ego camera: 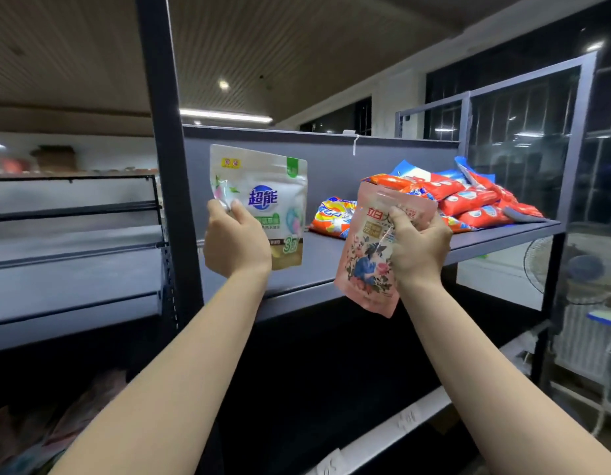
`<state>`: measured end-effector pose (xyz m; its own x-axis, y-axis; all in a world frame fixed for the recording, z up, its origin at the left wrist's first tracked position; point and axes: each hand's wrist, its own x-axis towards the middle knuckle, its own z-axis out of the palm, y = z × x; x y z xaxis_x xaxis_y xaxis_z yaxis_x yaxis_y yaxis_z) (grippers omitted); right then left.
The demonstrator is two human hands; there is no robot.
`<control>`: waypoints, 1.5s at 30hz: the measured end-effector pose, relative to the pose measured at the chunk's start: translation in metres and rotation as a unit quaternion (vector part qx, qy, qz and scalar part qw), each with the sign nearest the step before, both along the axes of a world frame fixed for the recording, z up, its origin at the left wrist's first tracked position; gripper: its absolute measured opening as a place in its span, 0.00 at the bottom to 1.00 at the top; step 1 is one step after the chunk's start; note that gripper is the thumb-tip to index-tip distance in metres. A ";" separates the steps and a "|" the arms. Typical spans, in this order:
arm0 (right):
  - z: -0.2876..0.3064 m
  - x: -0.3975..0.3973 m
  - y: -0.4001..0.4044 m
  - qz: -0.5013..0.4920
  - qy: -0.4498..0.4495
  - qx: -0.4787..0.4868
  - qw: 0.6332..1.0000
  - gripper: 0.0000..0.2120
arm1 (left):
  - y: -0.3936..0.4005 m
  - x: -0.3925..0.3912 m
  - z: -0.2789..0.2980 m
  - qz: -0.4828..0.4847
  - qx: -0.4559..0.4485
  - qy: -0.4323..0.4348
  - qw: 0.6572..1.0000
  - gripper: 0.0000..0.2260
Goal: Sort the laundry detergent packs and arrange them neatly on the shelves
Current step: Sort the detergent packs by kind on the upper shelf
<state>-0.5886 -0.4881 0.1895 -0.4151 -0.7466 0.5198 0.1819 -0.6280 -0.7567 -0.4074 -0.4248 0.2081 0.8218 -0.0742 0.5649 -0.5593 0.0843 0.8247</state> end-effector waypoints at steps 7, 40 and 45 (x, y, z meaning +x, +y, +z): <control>0.012 0.039 -0.070 0.094 -0.029 0.001 0.995 0.03 | -0.078 0.040 0.014 0.025 0.024 0.065 0.997 0.12; -0.016 0.088 -0.141 0.262 0.536 0.003 0.803 0.14 | -0.150 0.096 -0.010 -0.034 0.479 -0.019 0.877 0.19; -0.019 0.075 -0.119 0.263 0.494 -0.065 0.827 0.12 | -0.108 0.049 -0.009 0.009 0.424 -0.076 0.902 0.12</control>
<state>-0.5140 -0.6069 0.1702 0.6229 -0.6009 0.5009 -0.2109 -0.7456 -0.6322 -0.3581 -0.5327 0.1990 0.7456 -0.5201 0.4166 -0.6657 -0.5521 0.5021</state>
